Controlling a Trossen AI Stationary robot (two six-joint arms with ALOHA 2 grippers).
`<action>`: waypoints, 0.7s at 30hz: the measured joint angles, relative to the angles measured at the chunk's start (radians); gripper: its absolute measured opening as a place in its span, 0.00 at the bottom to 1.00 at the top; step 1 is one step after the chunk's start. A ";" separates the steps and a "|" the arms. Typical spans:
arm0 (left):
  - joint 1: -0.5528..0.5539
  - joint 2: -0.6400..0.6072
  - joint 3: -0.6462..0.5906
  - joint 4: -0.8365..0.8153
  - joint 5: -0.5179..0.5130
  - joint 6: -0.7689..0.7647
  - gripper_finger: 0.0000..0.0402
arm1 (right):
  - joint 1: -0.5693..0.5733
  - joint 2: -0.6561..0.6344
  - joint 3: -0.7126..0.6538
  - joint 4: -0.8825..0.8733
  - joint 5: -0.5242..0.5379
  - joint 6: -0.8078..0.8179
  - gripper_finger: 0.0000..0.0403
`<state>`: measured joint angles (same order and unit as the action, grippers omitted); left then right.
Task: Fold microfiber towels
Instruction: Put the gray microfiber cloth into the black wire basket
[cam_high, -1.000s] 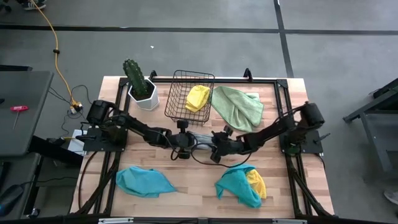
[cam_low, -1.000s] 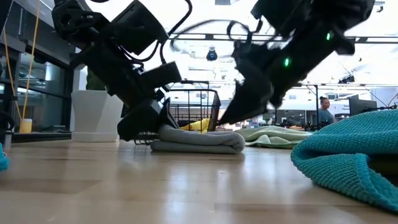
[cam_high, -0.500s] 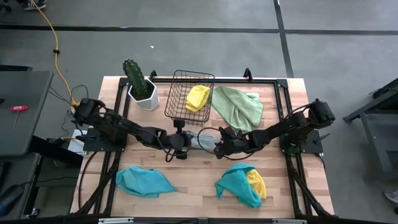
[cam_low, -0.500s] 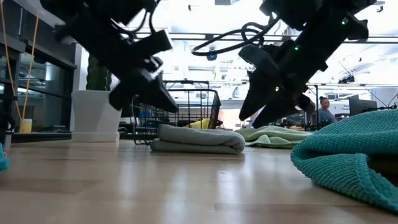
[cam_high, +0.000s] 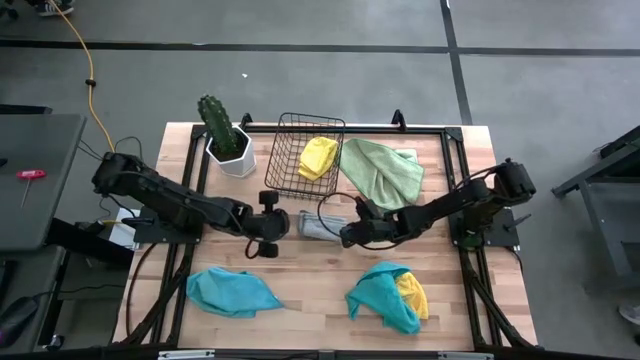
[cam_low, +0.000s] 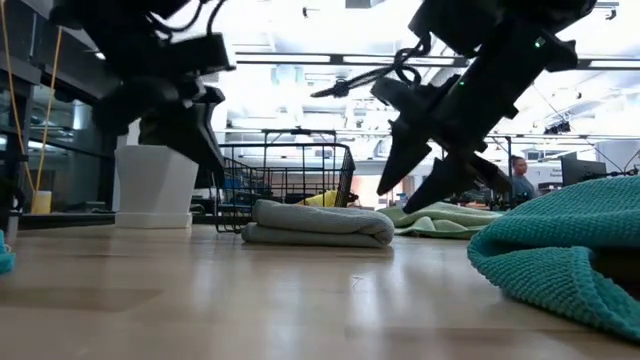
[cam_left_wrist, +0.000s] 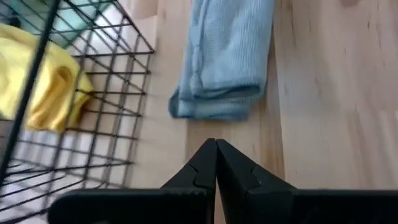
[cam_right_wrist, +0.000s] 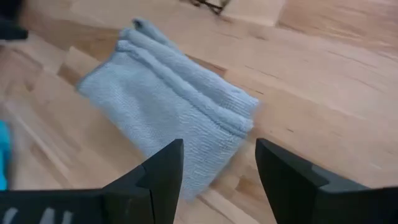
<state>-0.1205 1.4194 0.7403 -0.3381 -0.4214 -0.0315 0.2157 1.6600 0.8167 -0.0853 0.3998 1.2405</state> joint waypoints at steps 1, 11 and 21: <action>0.005 0.009 -0.004 0.001 0.019 -0.006 0.00 | 0.000 0.009 -0.001 0.010 0.000 0.017 0.48; 0.065 0.191 -0.052 0.201 0.011 0.070 0.00 | 0.000 0.080 -0.001 0.142 -0.015 0.114 0.48; 0.100 0.322 -0.044 0.327 0.062 0.105 0.00 | -0.008 0.138 -0.001 0.148 -0.007 0.225 0.48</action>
<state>-0.0208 1.7419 0.6960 -0.0107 -0.3596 0.0739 0.2078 1.7984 0.8162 0.0626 0.3929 1.4654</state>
